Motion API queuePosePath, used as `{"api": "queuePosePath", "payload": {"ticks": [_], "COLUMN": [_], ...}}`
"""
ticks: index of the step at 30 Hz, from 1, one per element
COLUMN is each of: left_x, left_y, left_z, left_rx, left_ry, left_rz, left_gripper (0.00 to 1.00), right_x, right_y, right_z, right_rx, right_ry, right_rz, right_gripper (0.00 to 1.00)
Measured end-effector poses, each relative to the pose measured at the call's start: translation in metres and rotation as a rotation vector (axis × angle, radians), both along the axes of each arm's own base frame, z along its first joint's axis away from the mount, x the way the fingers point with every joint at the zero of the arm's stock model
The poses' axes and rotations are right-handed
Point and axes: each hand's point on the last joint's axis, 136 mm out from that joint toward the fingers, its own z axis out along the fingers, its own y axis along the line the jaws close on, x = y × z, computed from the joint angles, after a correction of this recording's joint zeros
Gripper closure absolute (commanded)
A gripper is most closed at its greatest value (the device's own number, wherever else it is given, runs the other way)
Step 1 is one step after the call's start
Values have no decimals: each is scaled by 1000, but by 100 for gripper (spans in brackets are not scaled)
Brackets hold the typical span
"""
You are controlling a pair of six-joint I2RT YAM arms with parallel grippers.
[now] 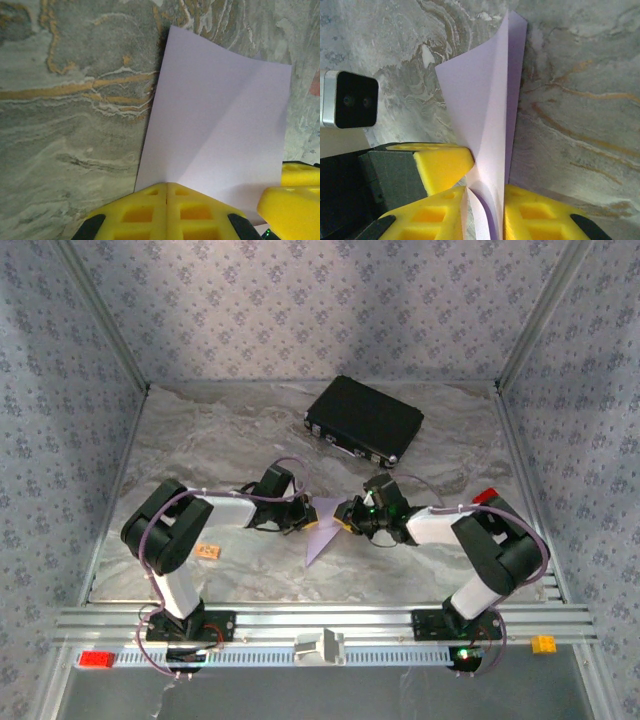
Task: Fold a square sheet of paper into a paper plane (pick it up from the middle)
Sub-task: Fold the wing for the fifth time at the center of the table.
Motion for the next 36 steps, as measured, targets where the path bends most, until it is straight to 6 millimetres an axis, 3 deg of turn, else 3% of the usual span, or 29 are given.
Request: {"api": "queuePosePath", "payload": {"ticks": [12, 23, 28, 32, 36], "left_x": [0, 0, 0, -8, -20], "left_y": [0, -1, -2, -10, -20], "left_z": [0, 2, 24, 45, 50], "left_rx": [0, -7, -15, 7, 66], "left_ry": [0, -22, -110, -211, -286], "left_rz": [0, -12, -34, -97, -175], "left_gripper": [96, 87, 71, 66, 61], "right_x": [6, 6, 8, 7, 3], "right_y": [3, 2, -1, -15, -30], "right_z": [-1, -2, -2, 3, 5], "right_rx": [8, 3, -2, -13, -17], "right_ry": [-25, -39, -32, -30, -12], "right_rz": [86, 121, 90, -6, -107], "right_gripper": [78, 96, 100, 100, 100]}}
